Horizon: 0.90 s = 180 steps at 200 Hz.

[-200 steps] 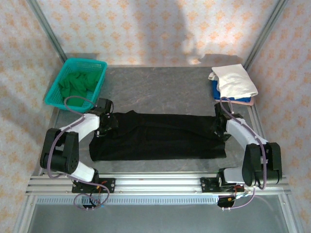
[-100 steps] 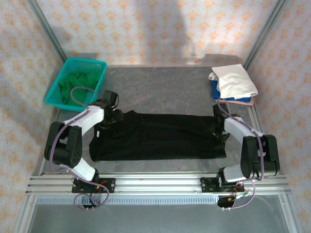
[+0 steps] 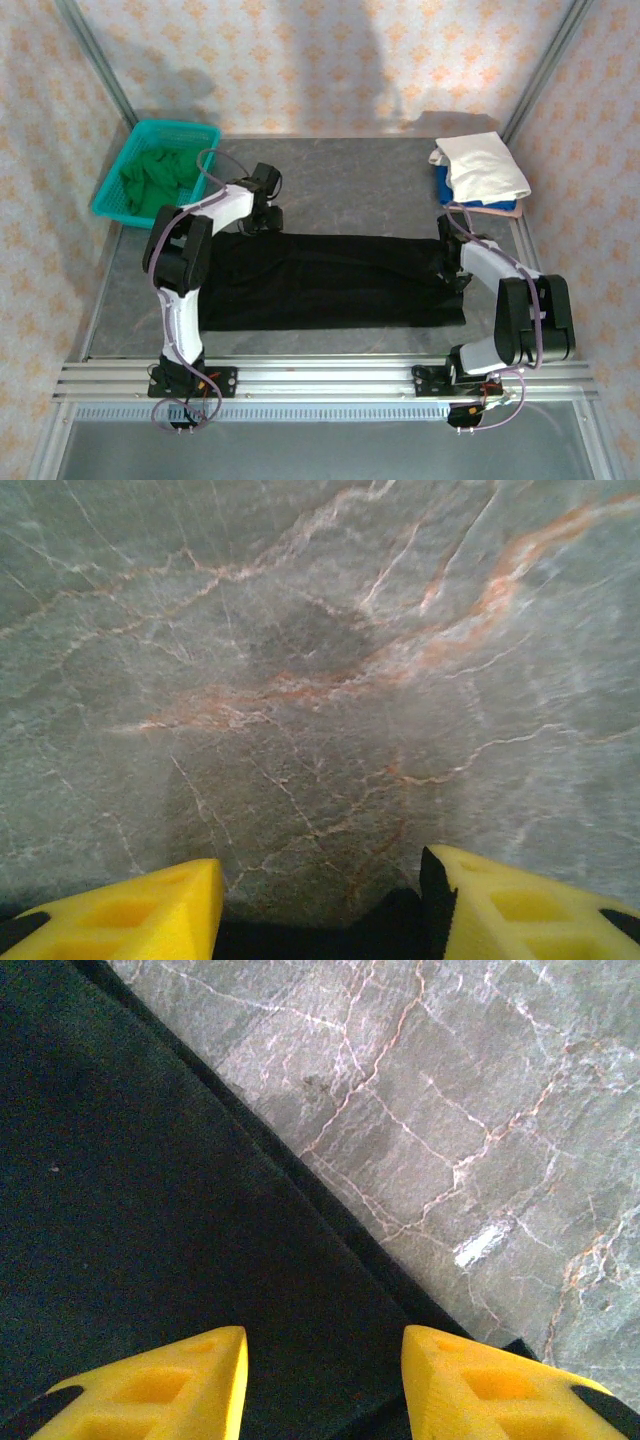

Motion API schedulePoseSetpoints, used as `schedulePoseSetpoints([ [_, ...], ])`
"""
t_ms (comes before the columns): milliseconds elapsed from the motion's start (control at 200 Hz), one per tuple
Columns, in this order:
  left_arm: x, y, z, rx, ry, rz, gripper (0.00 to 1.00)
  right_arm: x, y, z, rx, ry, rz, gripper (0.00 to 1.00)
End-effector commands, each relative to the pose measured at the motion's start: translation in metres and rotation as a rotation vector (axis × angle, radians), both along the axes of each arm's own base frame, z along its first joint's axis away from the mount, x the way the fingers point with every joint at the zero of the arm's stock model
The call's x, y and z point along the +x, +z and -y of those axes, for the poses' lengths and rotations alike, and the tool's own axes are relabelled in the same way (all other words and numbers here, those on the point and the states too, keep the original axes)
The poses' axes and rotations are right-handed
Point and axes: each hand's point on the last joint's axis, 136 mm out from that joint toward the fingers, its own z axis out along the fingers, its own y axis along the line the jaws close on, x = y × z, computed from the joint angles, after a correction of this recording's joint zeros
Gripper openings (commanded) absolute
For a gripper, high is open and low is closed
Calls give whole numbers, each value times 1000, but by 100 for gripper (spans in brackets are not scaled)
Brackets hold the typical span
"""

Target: Fold and stack the t-shirts

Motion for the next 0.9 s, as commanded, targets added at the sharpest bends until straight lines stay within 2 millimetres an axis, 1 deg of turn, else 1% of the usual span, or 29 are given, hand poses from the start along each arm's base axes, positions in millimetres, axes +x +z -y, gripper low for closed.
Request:
schedulePoseSetpoints([
  [0, -3, 5, -6, 34, -10, -24, 45, 6, 11, 5, -31, 9, 19, 44],
  [55, -4, 5, -6, 31, -6, -24, 36, 5, 12, 5, -32, 10, 21, 44],
  [140, -5, 11, -6, 24, -2, -9, 30, 5, 12, 4, -30, 9, 26, 44],
  [245, -7, 18, -2, 3, -13, -4, 20, 4, 11, 5, -36, 9, 21, 44],
  [335, -10, 23, -3, 2, -13, 4, 15, 4, 10, 6, -39, 8, 21, 44],
  [405, -12, 25, -3, 1, -10, 9, 14, 4, 9, 6, -37, 9, 18, 44],
  [450, -13, 27, -1, -7, -15, 13, 11, 5, 8, 5, -33, 10, 18, 44],
  [681, -18, 34, 0, 3, -15, 16, 8, 4, 6, 5, -35, 13, 13, 44],
  [691, -17, 43, 1, -3, -15, 38, 8, 4, 6, 5, -36, 13, 13, 44],
  [701, -17, 46, 1, -3, -16, 44, 8, 4, 7, 5, -36, 13, 13, 44],
  [791, -21, 61, 4, 15, -28, 68, 5, 4, 7, 5, -36, 14, 14, 44],
  [896, -32, 78, 8, 54, -52, 89, 4, 4, 9, 4, -30, 13, 17, 44],
])
